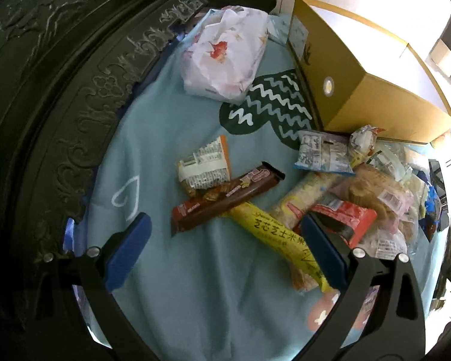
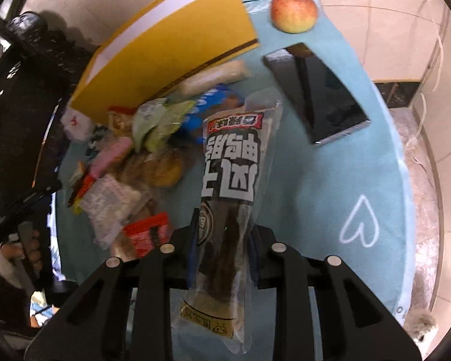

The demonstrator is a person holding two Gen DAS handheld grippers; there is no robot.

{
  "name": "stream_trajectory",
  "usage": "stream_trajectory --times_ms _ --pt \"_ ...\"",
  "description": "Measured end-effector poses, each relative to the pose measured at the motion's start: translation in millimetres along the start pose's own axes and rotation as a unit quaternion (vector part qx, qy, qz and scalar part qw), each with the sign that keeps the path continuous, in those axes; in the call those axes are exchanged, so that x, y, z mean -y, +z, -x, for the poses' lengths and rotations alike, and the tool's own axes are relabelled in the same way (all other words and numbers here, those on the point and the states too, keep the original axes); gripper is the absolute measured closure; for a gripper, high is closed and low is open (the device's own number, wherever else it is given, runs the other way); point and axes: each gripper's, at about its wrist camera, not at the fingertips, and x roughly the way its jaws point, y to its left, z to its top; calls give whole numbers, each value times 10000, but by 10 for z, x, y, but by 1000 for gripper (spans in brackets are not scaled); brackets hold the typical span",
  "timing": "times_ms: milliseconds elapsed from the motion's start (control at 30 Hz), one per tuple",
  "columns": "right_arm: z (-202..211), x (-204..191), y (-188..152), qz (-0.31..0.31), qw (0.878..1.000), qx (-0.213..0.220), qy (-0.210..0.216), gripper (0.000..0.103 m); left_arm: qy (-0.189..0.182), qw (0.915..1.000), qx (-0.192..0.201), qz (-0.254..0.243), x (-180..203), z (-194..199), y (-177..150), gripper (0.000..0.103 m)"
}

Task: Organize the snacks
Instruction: 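Grasp the long dark sausage pack with the right tool, then grasp the red snack packet with the left tool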

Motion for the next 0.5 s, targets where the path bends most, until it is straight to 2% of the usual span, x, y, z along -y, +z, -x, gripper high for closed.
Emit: stream_trajectory --times_ms 167,267,333,400,500 --pt "-24 -148 40 162 9997 -86 176 76 -217 9997 -93 64 96 -2 0 2" --pt "-105 -224 97 257 9993 -150 243 76 -519 9986 -113 1 238 33 2 2" --pt "-133 -255 117 289 9989 -186 314 76 -604 9976 -21 -331 363 71 -20 2" --pt "-160 -282 141 335 9987 -198 319 75 -604 9932 60 -989 565 91 -73 2" --pt "-151 -264 155 328 9987 -201 341 75 -624 9862 -36 -1535 739 31 -163 2"
